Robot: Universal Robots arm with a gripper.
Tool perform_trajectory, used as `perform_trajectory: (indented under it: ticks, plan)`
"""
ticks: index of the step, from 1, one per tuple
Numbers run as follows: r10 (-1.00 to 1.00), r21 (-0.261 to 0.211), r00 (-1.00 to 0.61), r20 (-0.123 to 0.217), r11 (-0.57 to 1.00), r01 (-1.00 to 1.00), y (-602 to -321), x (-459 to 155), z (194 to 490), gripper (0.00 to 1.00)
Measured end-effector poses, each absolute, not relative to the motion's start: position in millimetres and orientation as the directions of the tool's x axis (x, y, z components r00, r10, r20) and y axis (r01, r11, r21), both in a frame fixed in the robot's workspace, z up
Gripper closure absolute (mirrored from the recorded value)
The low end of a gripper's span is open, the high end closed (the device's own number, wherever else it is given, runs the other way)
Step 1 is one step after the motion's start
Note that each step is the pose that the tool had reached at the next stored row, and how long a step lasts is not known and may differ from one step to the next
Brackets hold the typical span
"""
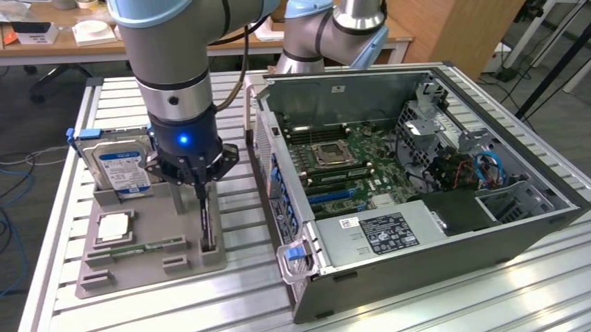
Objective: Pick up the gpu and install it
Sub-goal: 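Pick up the gpu and move the gpu toward the slot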
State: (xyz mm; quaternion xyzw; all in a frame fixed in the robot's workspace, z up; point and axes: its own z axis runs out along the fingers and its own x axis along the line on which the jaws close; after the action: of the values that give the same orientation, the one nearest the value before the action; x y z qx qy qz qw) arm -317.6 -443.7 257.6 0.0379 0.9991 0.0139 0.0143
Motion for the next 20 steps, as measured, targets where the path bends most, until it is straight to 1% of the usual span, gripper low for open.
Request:
perform_trajectory:
  ticks: [5,6,7,9,10,12,14,15,20]
  plan:
    - [0.076,0.029,-0.997,-0.028,0.997,0.075,-443.7,-317.6,257.6,0.89]
    - [0.076,0.029,-0.997,-0.028,0.997,0.075,-443.7,-317.6,257.6,0.83]
    - [0.076,0.029,-0.997,-0.028,0.997,0.075,-443.7,-317.6,257.6,0.83]
    - [0.076,0.029,-0.997,-0.028,0.997,0.075,-443.7,-317.6,257.6,0.71]
    - [0.076,0.029,-0.997,-0.028,0.997,0.075,-443.7,-317.6,257.6,0.71]
    - [0.076,0.029,-0.997,-0.028,0.997,0.075,-443.7,-317.6,257.6,0.59]
    - [0.076,0.029,-0.997,-0.028,0.997,0.075,-443.7,-317.6,257.6,0.59]
    - [0.076,0.029,-0.997,-0.028,0.997,0.075,-443.7,-317.6,257.6,0.53]
    - [0.076,0.028,-0.997,-0.028,0.997,0.075,-445.8,-317.6,256.2,0.53]
